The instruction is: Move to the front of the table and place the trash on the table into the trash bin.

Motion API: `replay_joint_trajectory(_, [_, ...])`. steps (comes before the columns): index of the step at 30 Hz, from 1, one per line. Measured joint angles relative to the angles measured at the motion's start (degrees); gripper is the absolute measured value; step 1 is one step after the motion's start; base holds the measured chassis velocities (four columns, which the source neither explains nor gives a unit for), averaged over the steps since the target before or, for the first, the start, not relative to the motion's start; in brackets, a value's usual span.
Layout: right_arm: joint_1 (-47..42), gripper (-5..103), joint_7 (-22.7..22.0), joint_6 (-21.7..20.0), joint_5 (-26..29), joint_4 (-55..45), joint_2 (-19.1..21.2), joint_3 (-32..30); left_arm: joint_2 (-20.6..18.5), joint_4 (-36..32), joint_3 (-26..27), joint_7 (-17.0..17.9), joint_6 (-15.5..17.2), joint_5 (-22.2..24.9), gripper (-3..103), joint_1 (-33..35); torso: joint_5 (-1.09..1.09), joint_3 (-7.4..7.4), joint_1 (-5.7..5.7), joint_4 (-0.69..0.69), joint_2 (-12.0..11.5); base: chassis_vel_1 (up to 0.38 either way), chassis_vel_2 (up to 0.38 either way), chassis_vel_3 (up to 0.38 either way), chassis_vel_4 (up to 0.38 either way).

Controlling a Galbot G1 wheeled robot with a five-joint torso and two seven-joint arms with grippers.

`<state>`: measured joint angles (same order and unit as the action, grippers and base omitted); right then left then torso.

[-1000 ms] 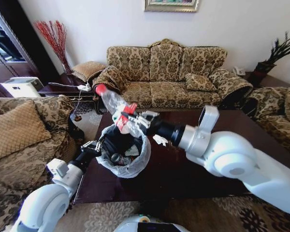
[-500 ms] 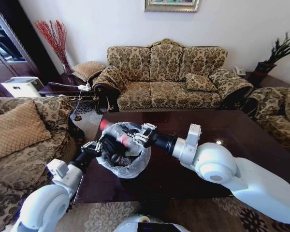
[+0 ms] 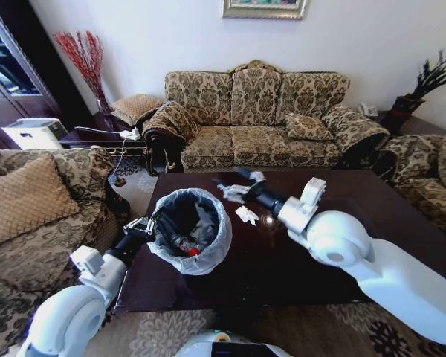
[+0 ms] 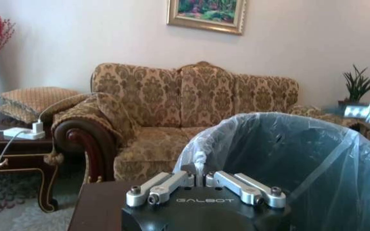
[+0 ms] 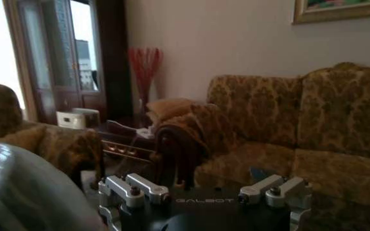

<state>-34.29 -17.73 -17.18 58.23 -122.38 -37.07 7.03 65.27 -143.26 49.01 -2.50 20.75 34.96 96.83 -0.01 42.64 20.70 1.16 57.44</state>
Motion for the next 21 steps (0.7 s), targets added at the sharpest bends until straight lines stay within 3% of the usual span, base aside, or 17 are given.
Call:
replay_joint_trajectory(2, [-2.3,100,1.3,2.0,-5.8,8.8,-2.4,0.6,0.3,0.0,0.1,0.1,-0.3,0.0,3,0.2,0.00,0.00,0.00,-0.01,0.0,0.000,0.000,0.000,0.000])
replay_joint_trajectory(5, [-3.4,100,2.1,2.9,-8.3,16.2,-5.1,1.1,0.3,0.0,0.4,0.1,-0.8,0.1,3,0.4,0.00,0.01,0.00,0.00,0.0,0.000,0.000,0.000,0.000])
replay_joint_trajectory(8, [-3.8,100,3.1,3.4,-9.5,22.4,-7.9,1.6,0.1,0.0,0.7,0.1,-1.1,0.1,3,0.5,-0.03,0.00,0.00,0.00,0.0,0.000,0.000,0.000,0.000])
replay_joint_trajectory(10, [-4.3,100,3.7,4.1,-10.4,29.3,-12.6,2.6,-0.2,0.0,0.8,0.0,-1.2,0.1,3,0.6,0.00,0.01,0.00,0.01,0.0,0.000,0.000,0.000,0.000])
replay_joint_trajectory(11, [-4.3,100,3.7,4.1,-10.4,29.3,-12.6,2.6,-0.2,0.0,0.8,0.0,-1.2,0.1,3,0.6,0.00,0.01,0.00,0.01,0.0,0.000,0.000,0.000,0.000])
replay_joint_trajectory(13, [-4.8,100,4.1,5.1,-11.9,33.6,-16.3,3.5,-0.3,0.0,0.9,0.0,-1.2,0.1,3,0.6,-0.01,0.01,0.01,0.01,0.0,0.000,0.000,0.000,0.000])
replay_joint_trajectory(21, [-4.0,101,7.3,7.1,-15.9,44.7,-23.7,4.4,-0.9,0.0,0.8,-0.1,-1.2,0.2,3,0.5,-0.03,0.01,0.00,0.00,0.0,0.000,0.000,0.000,0.000])
